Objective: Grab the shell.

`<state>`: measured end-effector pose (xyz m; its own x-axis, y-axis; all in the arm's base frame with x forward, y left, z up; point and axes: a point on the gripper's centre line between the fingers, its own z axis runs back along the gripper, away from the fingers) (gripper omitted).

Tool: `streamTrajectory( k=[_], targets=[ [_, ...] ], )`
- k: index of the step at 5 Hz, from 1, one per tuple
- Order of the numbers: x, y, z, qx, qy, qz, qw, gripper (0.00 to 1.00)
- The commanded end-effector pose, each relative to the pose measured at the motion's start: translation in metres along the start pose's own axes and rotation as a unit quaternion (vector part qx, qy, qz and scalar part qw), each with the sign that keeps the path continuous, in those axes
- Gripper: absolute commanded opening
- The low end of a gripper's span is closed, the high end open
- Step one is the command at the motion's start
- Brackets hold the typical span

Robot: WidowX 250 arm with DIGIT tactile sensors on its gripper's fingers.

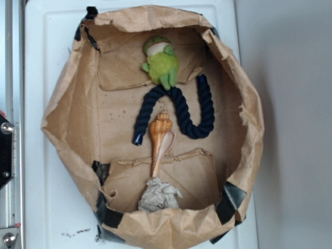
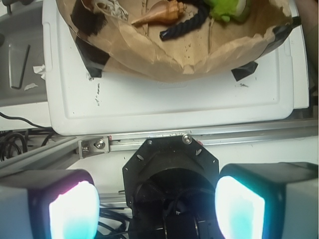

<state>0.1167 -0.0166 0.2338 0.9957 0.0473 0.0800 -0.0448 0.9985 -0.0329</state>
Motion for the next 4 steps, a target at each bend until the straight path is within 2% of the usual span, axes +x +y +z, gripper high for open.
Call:
streamTrajectory(
  k=[1, 2, 3, 4],
  targets=[
    [0.099, -0.045, -0.035, -0.004, -0.096, 0.101, 0.99, 1.0],
    [0.15, -0.054, -0.06, 0.004, -0.132, 0.195, 0.972, 1.0],
    [0.199, -0.048, -0.081, 0.039, -0.162, 0.309, 0.936, 1.0],
    [0.199, -0.048, -0.081, 0.039, -0.162, 0.309, 0.936, 1.0]
  ],
)
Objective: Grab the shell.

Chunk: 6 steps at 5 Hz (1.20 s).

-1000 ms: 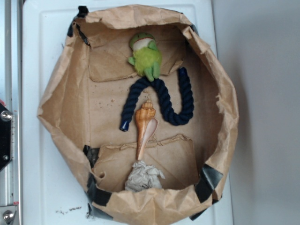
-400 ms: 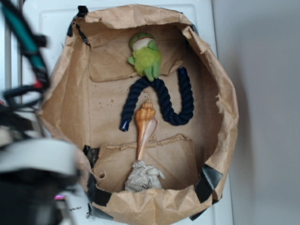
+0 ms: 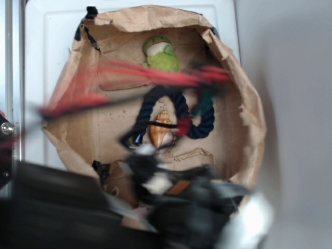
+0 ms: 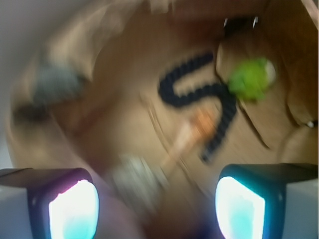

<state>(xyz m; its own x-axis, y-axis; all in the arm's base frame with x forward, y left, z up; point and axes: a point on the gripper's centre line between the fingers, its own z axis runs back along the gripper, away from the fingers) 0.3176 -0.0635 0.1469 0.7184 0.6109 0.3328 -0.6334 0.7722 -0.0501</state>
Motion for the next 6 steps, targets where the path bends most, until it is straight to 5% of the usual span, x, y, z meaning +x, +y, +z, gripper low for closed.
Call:
streamTrajectory(
  k=[1, 2, 4, 6],
  targets=[
    [0.016, -0.001, 0.02, -0.026, -0.019, 0.004, 0.999, 1.0],
    [0.016, -0.001, 0.02, -0.026, -0.019, 0.004, 0.999, 1.0],
    [0.041, 0.061, 0.043, -0.065, 0.069, 0.093, 0.991, 1.0],
    [0.04, 0.077, 0.029, -0.073, 0.091, 0.142, 0.983, 1.0]
  ],
)
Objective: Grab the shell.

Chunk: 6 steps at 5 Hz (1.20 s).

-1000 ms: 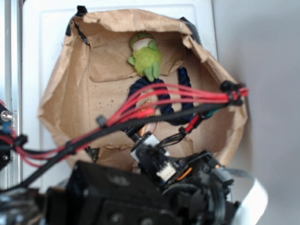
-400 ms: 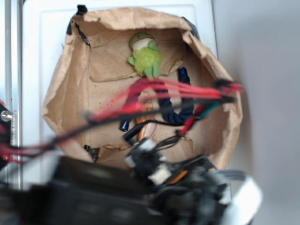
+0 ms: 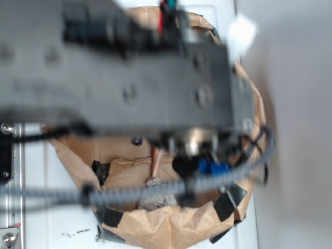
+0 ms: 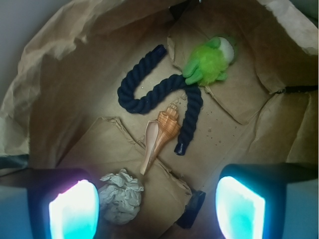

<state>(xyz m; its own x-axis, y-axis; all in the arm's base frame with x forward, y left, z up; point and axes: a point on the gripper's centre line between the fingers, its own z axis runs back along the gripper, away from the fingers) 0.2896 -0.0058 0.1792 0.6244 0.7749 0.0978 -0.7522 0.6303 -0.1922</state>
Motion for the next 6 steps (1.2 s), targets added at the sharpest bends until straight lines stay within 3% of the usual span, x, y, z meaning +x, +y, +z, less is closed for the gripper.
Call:
streamTrajectory(
  k=[1, 3, 6],
  targets=[
    [0.008, 0.023, -0.015, -0.04, -0.037, 0.024, 0.998, 1.0],
    [0.009, 0.023, -0.053, -0.03, -0.074, 0.02, 0.997, 1.0],
    [0.031, 0.022, -0.086, -0.019, -0.1, 0.028, 0.994, 1.0]
  ],
)
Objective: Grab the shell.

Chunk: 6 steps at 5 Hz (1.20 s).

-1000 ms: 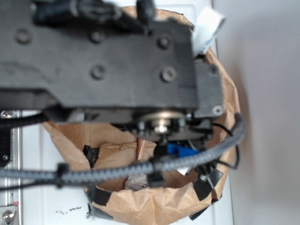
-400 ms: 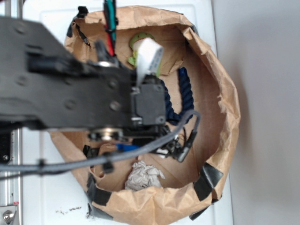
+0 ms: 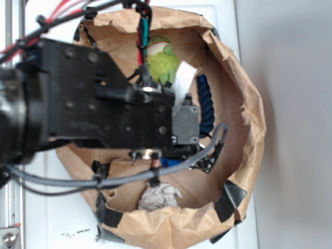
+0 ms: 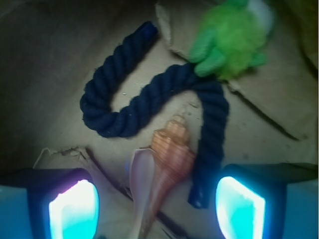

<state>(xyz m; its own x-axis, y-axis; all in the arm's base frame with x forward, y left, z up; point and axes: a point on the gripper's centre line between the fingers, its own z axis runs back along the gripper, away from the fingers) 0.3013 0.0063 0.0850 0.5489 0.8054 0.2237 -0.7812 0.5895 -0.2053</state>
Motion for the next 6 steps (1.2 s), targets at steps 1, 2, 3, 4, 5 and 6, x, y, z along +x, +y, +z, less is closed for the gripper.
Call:
streamTrajectory(
  k=[1, 2, 3, 4, 5, 6],
  targets=[
    [0.023, 0.008, 0.0, -0.019, -0.046, -0.002, 0.999, 1.0],
    [0.019, 0.009, -0.009, -0.031, -0.045, -0.019, 0.998, 1.0],
    [0.016, 0.008, -0.02, -0.029, -0.04, -0.037, 0.998, 1.0],
    [0.011, -0.002, -0.026, -0.011, -0.05, -0.056, 0.997, 1.0],
    [0.005, 0.017, -0.021, -0.002, -0.048, -0.058, 0.997, 1.0],
    [-0.001, 0.046, -0.017, 0.005, -0.057, -0.054, 0.997, 0.0]
  ],
)
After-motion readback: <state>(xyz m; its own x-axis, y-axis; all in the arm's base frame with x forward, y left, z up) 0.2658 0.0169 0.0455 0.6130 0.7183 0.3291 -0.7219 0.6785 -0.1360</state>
